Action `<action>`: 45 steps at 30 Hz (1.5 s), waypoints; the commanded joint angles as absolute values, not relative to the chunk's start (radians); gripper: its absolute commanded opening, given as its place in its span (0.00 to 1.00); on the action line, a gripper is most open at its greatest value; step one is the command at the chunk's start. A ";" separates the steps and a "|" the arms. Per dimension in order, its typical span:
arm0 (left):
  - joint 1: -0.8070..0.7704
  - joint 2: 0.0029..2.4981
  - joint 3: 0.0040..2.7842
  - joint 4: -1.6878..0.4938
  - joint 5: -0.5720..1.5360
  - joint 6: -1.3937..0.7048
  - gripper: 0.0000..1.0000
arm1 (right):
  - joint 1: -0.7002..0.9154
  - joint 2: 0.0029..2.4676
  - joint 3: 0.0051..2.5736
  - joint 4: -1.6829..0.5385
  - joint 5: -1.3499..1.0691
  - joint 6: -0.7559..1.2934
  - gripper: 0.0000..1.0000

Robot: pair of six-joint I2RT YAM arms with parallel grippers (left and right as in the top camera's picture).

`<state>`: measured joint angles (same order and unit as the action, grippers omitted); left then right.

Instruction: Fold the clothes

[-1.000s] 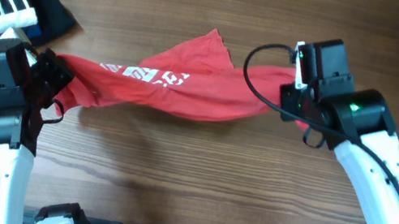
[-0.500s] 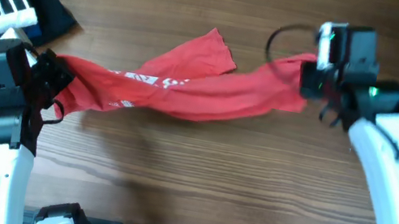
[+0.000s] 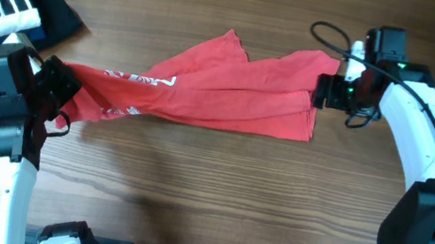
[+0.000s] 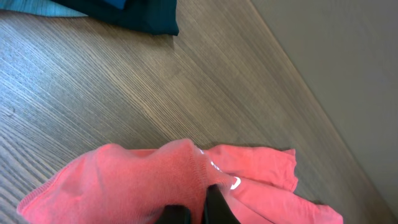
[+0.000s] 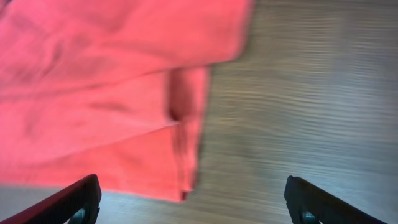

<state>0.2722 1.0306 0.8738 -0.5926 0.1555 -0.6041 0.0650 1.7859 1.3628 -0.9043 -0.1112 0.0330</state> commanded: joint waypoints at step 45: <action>0.277 1.029 0.899 -0.588 0.160 -0.606 0.04 | 0.163 1.715 1.261 -1.212 0.038 0.198 0.11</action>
<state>0.2722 1.0306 0.8745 -0.5926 0.1555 -0.6041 0.1677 1.7115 1.2575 -1.1648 0.0086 0.2188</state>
